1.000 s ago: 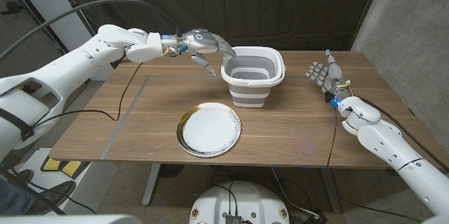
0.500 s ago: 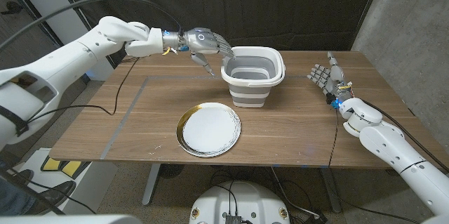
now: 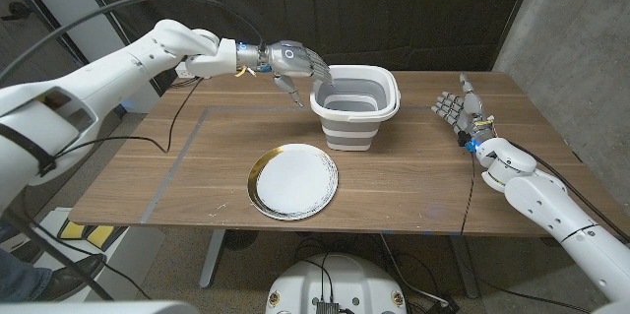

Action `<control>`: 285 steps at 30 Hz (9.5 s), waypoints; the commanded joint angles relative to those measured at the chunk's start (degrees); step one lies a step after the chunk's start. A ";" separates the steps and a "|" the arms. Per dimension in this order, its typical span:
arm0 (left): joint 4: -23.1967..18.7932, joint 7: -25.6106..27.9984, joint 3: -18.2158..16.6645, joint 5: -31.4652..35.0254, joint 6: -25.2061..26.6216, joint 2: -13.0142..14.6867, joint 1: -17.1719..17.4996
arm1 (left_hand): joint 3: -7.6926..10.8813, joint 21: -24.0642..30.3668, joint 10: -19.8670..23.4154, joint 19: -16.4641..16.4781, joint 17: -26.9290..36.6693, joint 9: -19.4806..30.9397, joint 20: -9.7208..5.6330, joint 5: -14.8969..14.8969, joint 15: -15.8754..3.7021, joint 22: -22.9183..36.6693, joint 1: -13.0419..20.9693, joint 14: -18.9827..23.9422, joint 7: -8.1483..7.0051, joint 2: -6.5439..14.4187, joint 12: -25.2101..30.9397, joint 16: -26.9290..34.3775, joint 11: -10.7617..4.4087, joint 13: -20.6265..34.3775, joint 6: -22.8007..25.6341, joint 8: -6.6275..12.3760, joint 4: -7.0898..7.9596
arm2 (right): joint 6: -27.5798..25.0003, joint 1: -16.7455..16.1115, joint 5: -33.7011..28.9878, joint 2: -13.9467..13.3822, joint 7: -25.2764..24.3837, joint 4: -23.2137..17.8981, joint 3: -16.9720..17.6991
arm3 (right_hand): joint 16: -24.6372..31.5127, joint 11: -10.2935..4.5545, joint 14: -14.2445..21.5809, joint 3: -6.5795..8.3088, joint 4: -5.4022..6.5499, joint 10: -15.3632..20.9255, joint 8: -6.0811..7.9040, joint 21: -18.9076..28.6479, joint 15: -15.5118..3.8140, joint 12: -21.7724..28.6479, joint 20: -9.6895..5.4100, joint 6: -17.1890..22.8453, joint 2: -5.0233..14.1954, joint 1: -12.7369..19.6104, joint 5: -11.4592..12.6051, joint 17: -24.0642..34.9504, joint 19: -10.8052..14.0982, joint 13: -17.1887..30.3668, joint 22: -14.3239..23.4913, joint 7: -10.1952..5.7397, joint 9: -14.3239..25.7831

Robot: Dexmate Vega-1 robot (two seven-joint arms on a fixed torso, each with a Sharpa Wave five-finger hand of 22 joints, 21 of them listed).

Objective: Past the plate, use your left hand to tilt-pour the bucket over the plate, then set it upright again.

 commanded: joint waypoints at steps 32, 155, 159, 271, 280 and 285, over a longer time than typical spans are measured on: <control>15.99 14.34 16.33 3.30 -0.04 -9.14 -8.45 | 3.71 1.40 19.90 16.82 0.18 0.03 -3.48 -3.90 -9.69 0.31 11.54 18.33 0.66 7.66 0.75 0.86 0.64 0.04 20.44 3.97 -0.44 | -0.35 -0.49 0.21 0.19 -1.00 -0.33 0.28 | -0.14 -0.18 0.48 -0.12 0.12 0.93 -0.13 -0.41 0.45 -0.04 -1.36 0.59 0.65 -0.05 0.43 0.08 0.20 0.31 0.16 0.04 0.36; -30.06 -1.05 -26.82 -5.35 19.57 28.49 33.99 | 25.85 1.78 37.61 32.42 0.19 1.41 -3.71 -16.69 -9.79 0.13 22.16 40.02 4.79 8.53 0.79 -0.76 2.01 5.58 36.15 3.67 5.25 | 4.20 -9.19 -5.16 0.88 -3.85 -10.17 2.18 | -0.36 -0.22 0.96 -0.88 -0.02 1.68 -0.31 -0.78 0.63 -0.50 -1.16 0.81 1.04 -0.13 0.37 0.09 0.73 0.38 0.24 0.01 0.39; -30.91 -1.40 -27.03 -3.62 19.90 28.40 33.70 | 25.94 1.70 37.71 32.43 0.19 1.40 -3.72 -16.70 -9.79 0.14 22.16 40.15 5.00 8.49 0.78 -0.73 1.97 5.65 36.24 3.68 5.28 | 5.52 -9.33 -5.37 1.31 -3.07 -9.54 2.14 | -0.36 -0.26 0.98 -0.90 -0.02 1.74 -0.30 -0.80 0.63 -0.50 -1.13 0.84 1.05 -0.13 0.37 0.09 0.71 0.38 0.24 -0.01 0.39; -50.88 0.80 -55.56 17.29 28.70 45.13 60.61 | 28.04 -0.07 39.40 31.88 0.28 0.50 -4.45 -16.68 -10.08 0.62 22.32 41.29 2.42 7.02 -0.23 -1.02 0.47 7.43 39.30 3.49 5.57 | 20.06 -14.92 -11.57 6.69 -0.15 -10.12 0.19 | -0.40 -0.16 1.25 -1.59 -0.17 2.08 -0.30 -0.93 0.72 -0.76 -1.08 1.24 1.27 -0.18 0.40 0.10 1.02 0.39 0.25 0.09 0.39; -51.44 -1.23 -54.01 12.38 20.36 45.13 54.77 | 28.04 -0.50 38.64 30.82 0.29 0.39 -4.62 -16.63 -10.09 0.67 22.11 40.72 1.98 7.00 -0.63 -1.16 0.50 7.49 39.21 3.15 5.76 | 20.32 -14.44 -11.15 6.95 0.05 -9.27 0.02 | -0.41 -0.15 1.26 -1.63 -0.18 2.09 -0.30 -0.94 0.73 -0.78 -1.06 1.26 1.31 -0.17 0.40 0.10 1.04 0.40 0.25 0.08 0.39; -52.81 -6.86 -51.69 9.28 17.06 45.13 50.60 | 28.00 -1.13 37.87 29.24 0.26 0.41 -4.77 -16.51 -10.11 0.70 21.79 39.28 1.82 7.09 -0.98 -1.53 0.29 7.48 39.06 2.89 6.06 | 20.87 -13.74 -10.94 7.27 0.54 -8.35 -0.23 | -0.41 -0.19 1.27 -1.66 -0.18 2.16 -0.32 -0.96 0.70 -0.76 -1.05 1.25 1.33 -0.18 0.41 0.11 1.02 0.40 0.25 0.08 0.39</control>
